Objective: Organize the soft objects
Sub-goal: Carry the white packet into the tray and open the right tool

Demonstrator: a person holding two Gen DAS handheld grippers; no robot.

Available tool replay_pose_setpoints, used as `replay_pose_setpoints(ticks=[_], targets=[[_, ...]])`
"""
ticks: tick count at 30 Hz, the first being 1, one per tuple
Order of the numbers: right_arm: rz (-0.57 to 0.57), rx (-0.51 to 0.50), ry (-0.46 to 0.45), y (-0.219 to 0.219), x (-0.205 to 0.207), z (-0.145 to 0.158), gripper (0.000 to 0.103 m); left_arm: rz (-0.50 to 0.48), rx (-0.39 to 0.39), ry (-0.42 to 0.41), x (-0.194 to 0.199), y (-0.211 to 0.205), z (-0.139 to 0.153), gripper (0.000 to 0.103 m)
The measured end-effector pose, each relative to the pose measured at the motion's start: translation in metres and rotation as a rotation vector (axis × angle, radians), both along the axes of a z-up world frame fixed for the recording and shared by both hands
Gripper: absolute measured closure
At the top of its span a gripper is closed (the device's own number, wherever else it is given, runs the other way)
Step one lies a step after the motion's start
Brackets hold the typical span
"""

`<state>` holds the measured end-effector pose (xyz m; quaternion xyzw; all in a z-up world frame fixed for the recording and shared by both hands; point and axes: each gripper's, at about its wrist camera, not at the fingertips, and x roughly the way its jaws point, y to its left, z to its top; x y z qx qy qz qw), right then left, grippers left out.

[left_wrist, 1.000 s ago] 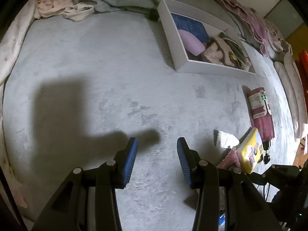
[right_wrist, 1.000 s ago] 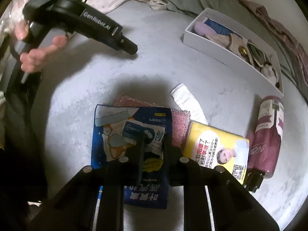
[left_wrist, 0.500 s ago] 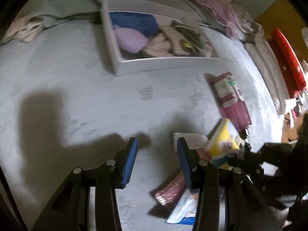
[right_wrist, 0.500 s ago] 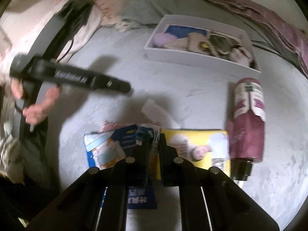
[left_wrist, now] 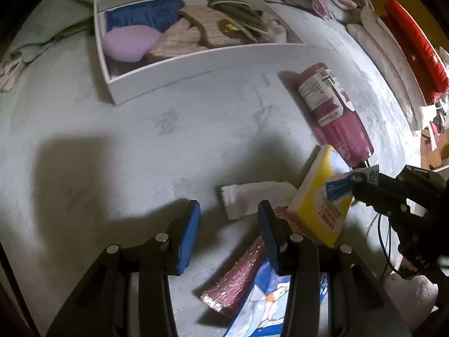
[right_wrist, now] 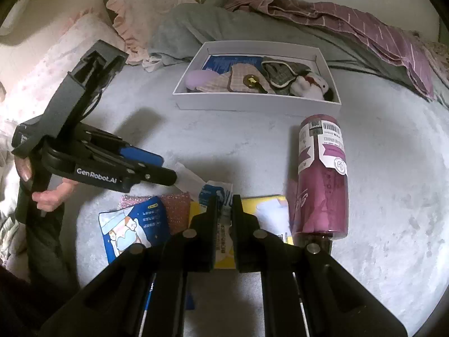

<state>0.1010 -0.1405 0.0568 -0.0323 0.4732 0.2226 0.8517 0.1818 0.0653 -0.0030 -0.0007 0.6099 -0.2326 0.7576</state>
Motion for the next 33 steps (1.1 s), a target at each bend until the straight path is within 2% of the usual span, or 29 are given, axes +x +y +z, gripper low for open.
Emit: replay_pose_setpoints(ticks=[6, 11, 15, 19, 22, 23, 28, 33], targets=[[-0.023, 0.091, -0.026, -0.007, 0.004, 0.001, 0.092, 0.02, 0.054, -0.014, 0.007, -0.01, -0.001, 0.061], [-0.03, 0.145, -0.057, -0.004, 0.016, 0.005, 0.092, 0.083, 0.032, -0.081, 0.014, -0.001, 0.009, 0.061], [-0.028, 0.167, -0.09, 0.005, 0.03, 0.009, 0.092, 0.15, -0.054, -0.136, 0.023, 0.014, 0.016, 0.061], [-0.021, 0.179, -0.129, 0.017, 0.045, 0.013, 0.092, 0.226, -0.073, -0.212, 0.039, 0.029, 0.026, 0.061], [-0.017, 0.186, -0.16, 0.026, 0.062, 0.019, 0.092, 0.309, -0.202, -0.261, 0.046, 0.05, 0.031, 0.061], [-0.021, 0.18, -0.173, 0.03, 0.069, 0.022, 0.092, 0.313, -0.22, -0.265, 0.046, 0.053, 0.031, 0.061], [-0.026, 0.186, -0.166, 0.051, 0.107, 0.026, 0.092, 0.414, -0.215, -0.332, 0.054, 0.062, 0.027, 0.061], [-0.049, 0.188, -0.141, 0.069, 0.15, 0.019, 0.092, 0.461, -0.228, -0.379, 0.066, 0.06, 0.019, 0.061]])
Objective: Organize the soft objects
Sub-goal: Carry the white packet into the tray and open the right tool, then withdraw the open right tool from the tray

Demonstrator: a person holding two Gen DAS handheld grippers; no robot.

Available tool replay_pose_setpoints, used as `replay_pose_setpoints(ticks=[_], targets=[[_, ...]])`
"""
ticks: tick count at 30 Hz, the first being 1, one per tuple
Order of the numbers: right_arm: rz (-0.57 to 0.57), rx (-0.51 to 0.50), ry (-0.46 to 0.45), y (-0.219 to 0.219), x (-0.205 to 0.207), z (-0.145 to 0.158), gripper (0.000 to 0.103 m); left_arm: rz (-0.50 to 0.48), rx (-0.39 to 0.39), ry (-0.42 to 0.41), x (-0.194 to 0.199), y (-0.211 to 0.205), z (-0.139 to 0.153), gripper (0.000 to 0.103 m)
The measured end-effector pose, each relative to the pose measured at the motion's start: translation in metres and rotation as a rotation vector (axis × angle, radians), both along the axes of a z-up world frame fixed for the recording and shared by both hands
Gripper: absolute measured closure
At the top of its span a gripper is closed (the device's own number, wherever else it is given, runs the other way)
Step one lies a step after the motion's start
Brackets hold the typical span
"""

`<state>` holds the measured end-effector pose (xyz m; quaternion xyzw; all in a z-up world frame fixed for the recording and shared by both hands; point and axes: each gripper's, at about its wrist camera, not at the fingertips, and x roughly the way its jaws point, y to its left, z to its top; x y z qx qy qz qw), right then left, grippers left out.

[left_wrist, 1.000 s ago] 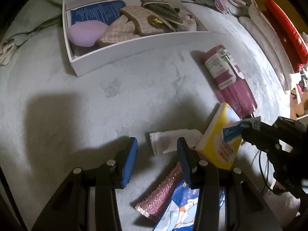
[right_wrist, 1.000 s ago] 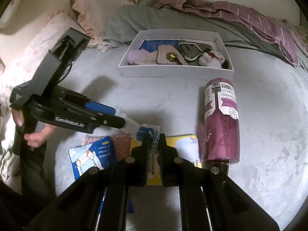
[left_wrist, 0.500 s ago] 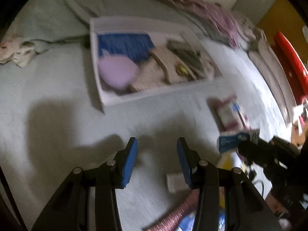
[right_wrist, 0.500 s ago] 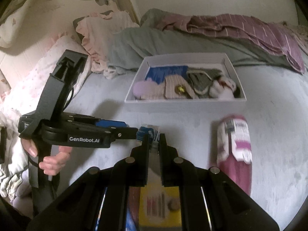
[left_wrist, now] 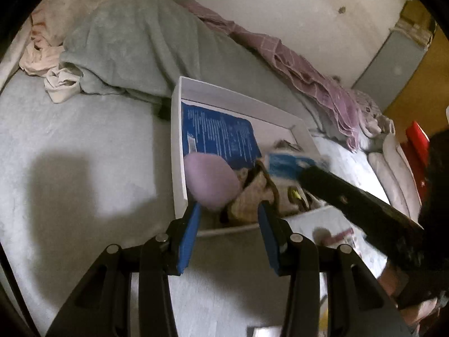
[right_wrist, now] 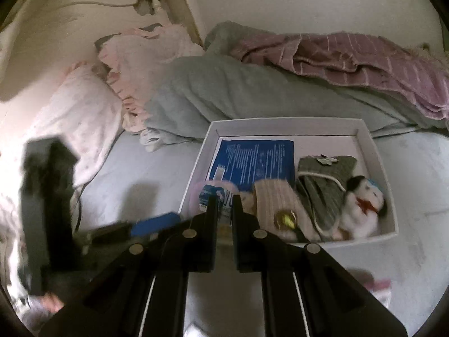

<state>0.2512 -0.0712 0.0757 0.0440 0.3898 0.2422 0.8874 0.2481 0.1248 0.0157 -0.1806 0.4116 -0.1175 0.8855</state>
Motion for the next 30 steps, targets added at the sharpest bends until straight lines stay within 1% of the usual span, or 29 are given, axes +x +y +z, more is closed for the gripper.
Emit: replay_pose_setpoints(ticks=[2, 3, 5, 7, 9, 10, 11, 13, 15, 22, 27, 30], targets=[[-0.019, 0.043, 0.042, 0.002, 0.018, -0.005, 0.092, 0.008, 0.017, -0.006, 0.003, -0.003, -0.003, 0.062], [-0.023, 0.071, 0.065, 0.004, 0.029, -0.009, 0.092, 0.014, 0.028, -0.005, 0.006, -0.005, -0.004, 0.065], [-0.054, 0.115, 0.082, 0.004, 0.043, -0.014, 0.092, 0.027, 0.042, -0.001, 0.008, -0.006, -0.006, 0.066], [-0.078, 0.159, 0.091, 0.003, 0.054, -0.017, 0.091, 0.033, 0.038, -0.005, 0.007, -0.004, -0.004, 0.066], [-0.124, 0.177, 0.105, 0.001, 0.065, -0.021, 0.081, 0.038, 0.029, -0.006, 0.008, -0.004, -0.004, 0.066], [-0.146, 0.177, 0.112, 0.0, 0.068, -0.022, 0.067, 0.038, 0.027, -0.004, 0.007, -0.003, -0.004, 0.066], [-0.167, 0.184, 0.118, -0.001, 0.069, -0.022, 0.048, 0.037, 0.03, 0.001, 0.008, -0.003, -0.004, 0.066], [-0.185, 0.221, 0.114, -0.006, 0.066, -0.022, 0.033, 0.034, 0.045, 0.01, 0.007, -0.005, -0.003, 0.066], [-0.175, 0.237, 0.099, -0.009, 0.061, -0.019, 0.032, 0.031, 0.059, 0.017, 0.007, -0.007, -0.002, 0.066], [-0.149, 0.157, 0.099, -0.013, 0.052, -0.014, 0.032, 0.026, 0.061, 0.033, 0.004, -0.007, 0.001, 0.066], [-0.167, 0.153, 0.122, -0.02, 0.044, -0.016, 0.032, 0.028, 0.071, 0.03, 0.002, -0.007, 0.003, 0.066], [-0.149, 0.139, 0.137, -0.019, 0.039, -0.017, 0.032, 0.022, 0.083, 0.034, 0.001, -0.008, 0.003, 0.066]])
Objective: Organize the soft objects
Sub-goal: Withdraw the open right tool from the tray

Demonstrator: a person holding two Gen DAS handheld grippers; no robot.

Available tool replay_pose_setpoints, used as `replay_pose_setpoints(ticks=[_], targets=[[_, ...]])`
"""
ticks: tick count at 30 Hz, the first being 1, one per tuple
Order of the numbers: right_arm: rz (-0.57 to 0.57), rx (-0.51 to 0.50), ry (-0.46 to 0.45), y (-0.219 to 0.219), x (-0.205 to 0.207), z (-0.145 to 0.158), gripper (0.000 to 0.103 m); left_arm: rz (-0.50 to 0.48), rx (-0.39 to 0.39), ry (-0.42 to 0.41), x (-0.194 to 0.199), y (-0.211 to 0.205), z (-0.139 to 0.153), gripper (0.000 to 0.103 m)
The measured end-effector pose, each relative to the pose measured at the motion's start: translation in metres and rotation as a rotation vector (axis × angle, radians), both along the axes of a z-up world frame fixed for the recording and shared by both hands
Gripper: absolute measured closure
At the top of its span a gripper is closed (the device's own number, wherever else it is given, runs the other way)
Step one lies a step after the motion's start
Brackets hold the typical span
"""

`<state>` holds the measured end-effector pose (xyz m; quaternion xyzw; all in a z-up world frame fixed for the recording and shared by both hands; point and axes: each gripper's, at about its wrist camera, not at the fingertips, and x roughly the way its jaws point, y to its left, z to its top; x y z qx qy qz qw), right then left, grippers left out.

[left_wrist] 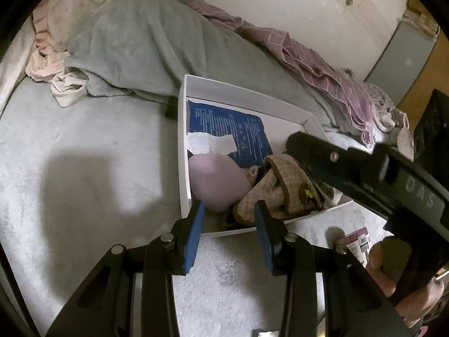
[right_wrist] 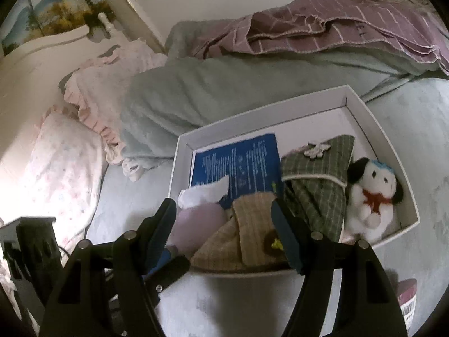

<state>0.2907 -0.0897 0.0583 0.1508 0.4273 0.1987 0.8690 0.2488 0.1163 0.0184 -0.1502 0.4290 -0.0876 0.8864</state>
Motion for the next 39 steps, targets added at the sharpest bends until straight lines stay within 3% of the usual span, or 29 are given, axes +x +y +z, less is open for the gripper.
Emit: replay_pose_setpoints(ticks=[9, 15, 22, 28, 33, 36, 39], targets=[[0.056, -0.039, 0.017, 0.003, -0.009, 0.004, 0.032, -0.026, 0.077, 0.037, -0.004, -0.009, 0.005, 0.066], [0.029, -0.055, 0.004, -0.014, -0.016, 0.013, 0.032, -0.039, 0.104, 0.056, -0.007, -0.011, 0.008, 0.066], [0.051, -0.175, -0.075, -0.019, -0.042, 0.026, 0.032, -0.05, 0.26, 0.037, -0.014, -0.03, 0.011, 0.066], [-0.005, -0.256, -0.115, -0.028, -0.062, 0.029, 0.032, -0.048, 0.342, -0.004, -0.02, -0.042, 0.018, 0.066], [-0.188, -0.3, -0.18, -0.036, -0.079, 0.032, 0.032, -0.056, 0.412, -0.029, -0.024, -0.054, 0.022, 0.063], [-0.183, -0.255, -0.175, -0.041, -0.079, 0.031, 0.032, -0.038, 0.413, -0.033, -0.025, -0.056, 0.025, 0.057], [-0.153, -0.24, -0.136, -0.043, -0.077, 0.026, 0.032, -0.038, 0.365, -0.009, -0.022, -0.054, 0.025, 0.057]])
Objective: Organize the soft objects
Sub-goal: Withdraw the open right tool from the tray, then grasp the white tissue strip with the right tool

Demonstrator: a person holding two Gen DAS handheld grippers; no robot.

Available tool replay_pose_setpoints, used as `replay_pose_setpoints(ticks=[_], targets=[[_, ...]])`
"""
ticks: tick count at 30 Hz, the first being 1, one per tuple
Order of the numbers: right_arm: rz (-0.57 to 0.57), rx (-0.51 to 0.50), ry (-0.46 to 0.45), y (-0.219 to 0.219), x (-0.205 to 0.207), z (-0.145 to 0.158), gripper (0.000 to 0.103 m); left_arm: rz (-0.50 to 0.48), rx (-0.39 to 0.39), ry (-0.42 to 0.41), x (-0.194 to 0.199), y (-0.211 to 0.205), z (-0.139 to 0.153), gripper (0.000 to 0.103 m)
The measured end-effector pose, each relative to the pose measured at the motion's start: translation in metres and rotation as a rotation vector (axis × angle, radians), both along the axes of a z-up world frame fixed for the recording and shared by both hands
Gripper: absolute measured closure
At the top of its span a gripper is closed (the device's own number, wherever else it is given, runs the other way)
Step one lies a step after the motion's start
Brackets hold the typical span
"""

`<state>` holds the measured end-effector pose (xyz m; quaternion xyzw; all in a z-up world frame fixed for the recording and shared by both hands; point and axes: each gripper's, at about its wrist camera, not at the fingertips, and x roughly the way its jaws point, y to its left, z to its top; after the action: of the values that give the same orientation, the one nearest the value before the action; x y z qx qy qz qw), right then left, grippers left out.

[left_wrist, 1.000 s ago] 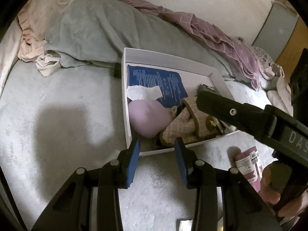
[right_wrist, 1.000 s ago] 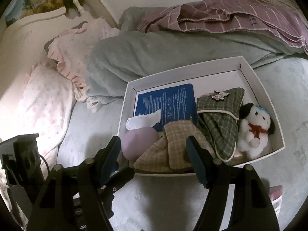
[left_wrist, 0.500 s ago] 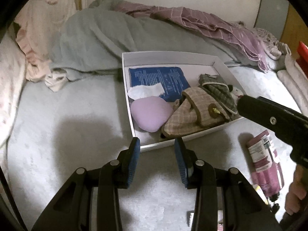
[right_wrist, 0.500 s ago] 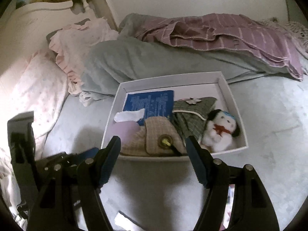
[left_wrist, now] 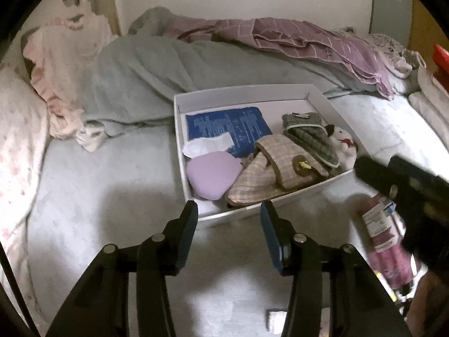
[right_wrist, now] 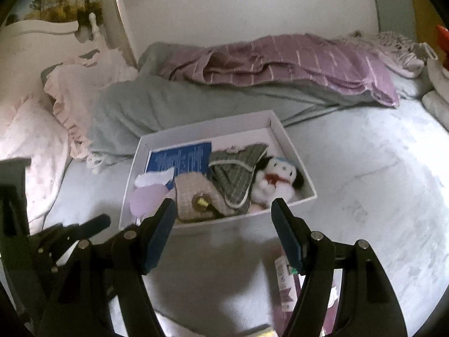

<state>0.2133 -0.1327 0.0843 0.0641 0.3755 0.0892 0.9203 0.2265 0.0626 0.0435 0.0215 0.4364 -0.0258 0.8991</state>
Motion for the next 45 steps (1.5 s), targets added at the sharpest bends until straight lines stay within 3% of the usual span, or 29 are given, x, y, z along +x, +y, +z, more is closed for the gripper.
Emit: replay_pose_setpoints(ticks=[11, 13, 20, 26, 34, 45], targets=[[0.112, 0.016, 0.176, 0.0, -0.005, -0.011, 0.032, 0.094, -0.043, 0.121, 0.007, 0.005, -0.015, 0.057], [0.126, 0.006, 0.222, 0.0, -0.004, -0.018, 0.032, 0.091, -0.071, 0.134, 0.007, 0.01, -0.017, 0.057], [0.21, 0.009, 0.323, 0.006, -0.004, -0.035, 0.038, 0.082, -0.061, 0.169, 0.004, 0.015, -0.016, 0.057], [0.301, -0.019, 0.353, 0.024, -0.012, -0.045, 0.041, 0.047, -0.103, 0.253, 0.004, 0.021, -0.025, 0.057], [0.427, -0.066, 0.437, 0.048, -0.022, -0.07, 0.045, 0.07, -0.078, 0.343, 0.002, 0.033, -0.037, 0.057], [0.528, -0.152, 0.421, 0.068, -0.037, -0.083, 0.045, 0.141, -0.056, 0.396, 0.002, 0.053, -0.045, 0.057]])
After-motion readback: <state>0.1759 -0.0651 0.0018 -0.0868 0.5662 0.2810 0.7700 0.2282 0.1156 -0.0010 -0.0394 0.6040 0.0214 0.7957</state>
